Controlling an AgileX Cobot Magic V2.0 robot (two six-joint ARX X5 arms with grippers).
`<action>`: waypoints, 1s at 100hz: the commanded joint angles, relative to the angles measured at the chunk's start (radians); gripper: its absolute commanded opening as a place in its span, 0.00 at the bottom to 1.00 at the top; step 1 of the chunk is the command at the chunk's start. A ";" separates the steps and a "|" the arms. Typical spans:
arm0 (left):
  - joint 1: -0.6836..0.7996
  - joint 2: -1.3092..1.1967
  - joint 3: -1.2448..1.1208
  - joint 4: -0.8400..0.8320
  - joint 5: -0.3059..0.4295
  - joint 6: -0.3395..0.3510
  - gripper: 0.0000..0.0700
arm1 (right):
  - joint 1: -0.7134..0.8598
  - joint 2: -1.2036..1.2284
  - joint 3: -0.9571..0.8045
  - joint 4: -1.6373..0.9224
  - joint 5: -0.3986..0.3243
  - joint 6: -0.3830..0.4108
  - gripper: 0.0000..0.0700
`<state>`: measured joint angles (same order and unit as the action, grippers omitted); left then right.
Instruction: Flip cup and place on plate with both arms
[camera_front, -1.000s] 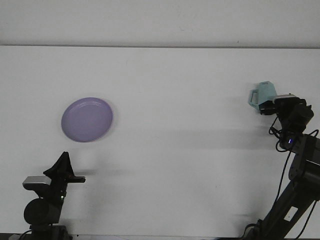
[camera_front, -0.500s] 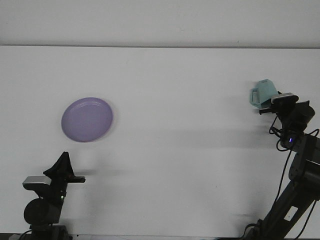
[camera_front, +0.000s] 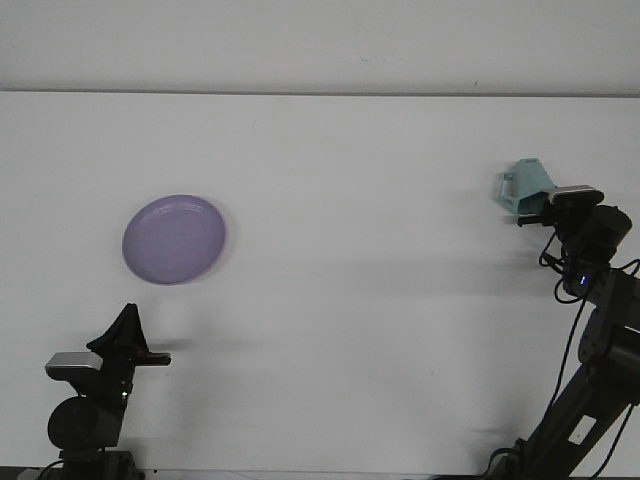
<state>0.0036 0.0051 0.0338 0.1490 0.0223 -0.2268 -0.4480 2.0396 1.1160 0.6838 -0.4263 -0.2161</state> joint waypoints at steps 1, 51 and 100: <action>-0.001 -0.002 -0.001 0.009 -0.004 0.010 0.02 | -0.008 -0.042 0.023 0.002 -0.021 0.073 0.01; -0.001 -0.002 0.006 0.016 -0.004 0.008 0.02 | 0.091 -0.542 0.023 -0.620 -0.034 0.272 0.01; -0.001 -0.002 0.006 0.030 -0.004 0.001 0.02 | 0.523 -0.860 0.056 -1.487 0.051 0.219 0.01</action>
<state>0.0036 0.0051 0.0341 0.1650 0.0223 -0.2272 0.0185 1.1713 1.1370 -0.7200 -0.4099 0.0563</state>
